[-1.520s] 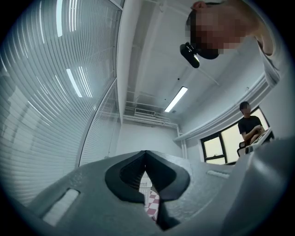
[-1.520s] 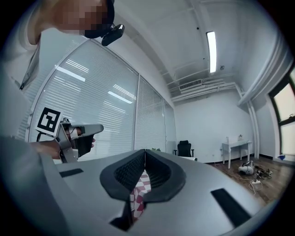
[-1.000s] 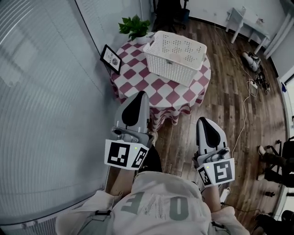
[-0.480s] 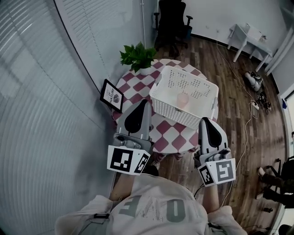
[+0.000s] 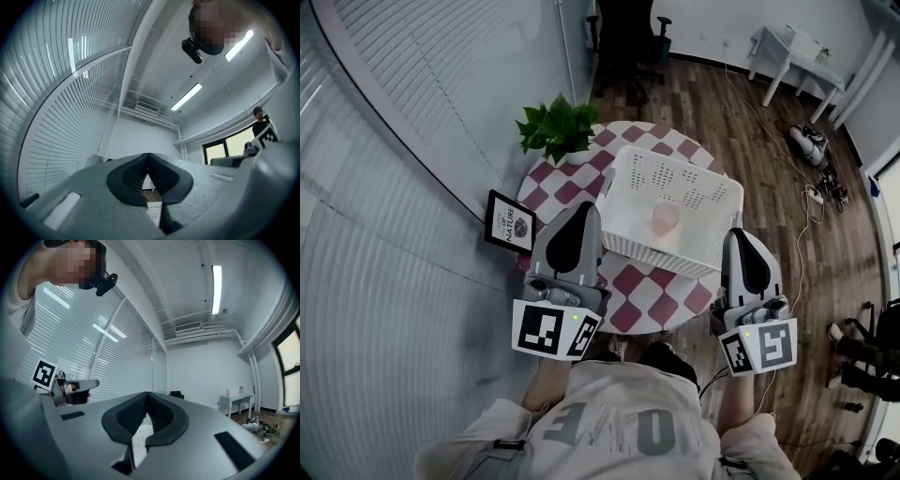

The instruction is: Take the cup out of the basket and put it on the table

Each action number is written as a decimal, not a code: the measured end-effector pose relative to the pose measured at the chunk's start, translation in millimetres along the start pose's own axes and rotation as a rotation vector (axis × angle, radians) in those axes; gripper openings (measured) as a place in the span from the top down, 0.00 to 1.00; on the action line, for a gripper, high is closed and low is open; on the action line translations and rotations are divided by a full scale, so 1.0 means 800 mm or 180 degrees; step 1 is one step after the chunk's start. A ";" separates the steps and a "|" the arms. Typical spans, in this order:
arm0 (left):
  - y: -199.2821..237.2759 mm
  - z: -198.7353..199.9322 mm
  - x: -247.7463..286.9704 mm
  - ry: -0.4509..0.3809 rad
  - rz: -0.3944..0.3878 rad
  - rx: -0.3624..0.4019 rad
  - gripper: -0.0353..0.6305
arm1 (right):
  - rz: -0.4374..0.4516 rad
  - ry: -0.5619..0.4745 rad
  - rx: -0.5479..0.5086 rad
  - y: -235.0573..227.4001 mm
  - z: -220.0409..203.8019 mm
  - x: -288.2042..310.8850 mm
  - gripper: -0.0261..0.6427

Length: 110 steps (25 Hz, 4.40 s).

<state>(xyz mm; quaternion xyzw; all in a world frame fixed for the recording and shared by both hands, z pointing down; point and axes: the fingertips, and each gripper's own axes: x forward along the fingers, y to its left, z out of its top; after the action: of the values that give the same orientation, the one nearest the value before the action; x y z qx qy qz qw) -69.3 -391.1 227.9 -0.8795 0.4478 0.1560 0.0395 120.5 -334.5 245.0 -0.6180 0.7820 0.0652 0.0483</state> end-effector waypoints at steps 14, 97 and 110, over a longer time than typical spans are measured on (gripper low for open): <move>-0.029 -0.043 0.093 0.0086 0.0100 0.0160 0.94 | 0.0211 0.0225 0.0462 -0.099 -0.054 0.083 0.94; 0.002 -0.115 0.085 0.0579 0.0514 0.0070 0.94 | 0.1076 0.2563 0.0176 -0.058 -0.247 0.271 0.93; -0.038 -0.067 0.101 0.0335 0.0248 0.0200 0.94 | 0.0194 0.0506 -0.0167 -0.083 -0.002 0.146 0.93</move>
<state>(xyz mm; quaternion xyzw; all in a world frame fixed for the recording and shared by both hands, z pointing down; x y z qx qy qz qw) 12.1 -446.7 251.5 -0.8667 0.4878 0.0969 0.0374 157.7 -462.2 225.2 -0.5981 0.7999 0.0378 -0.0322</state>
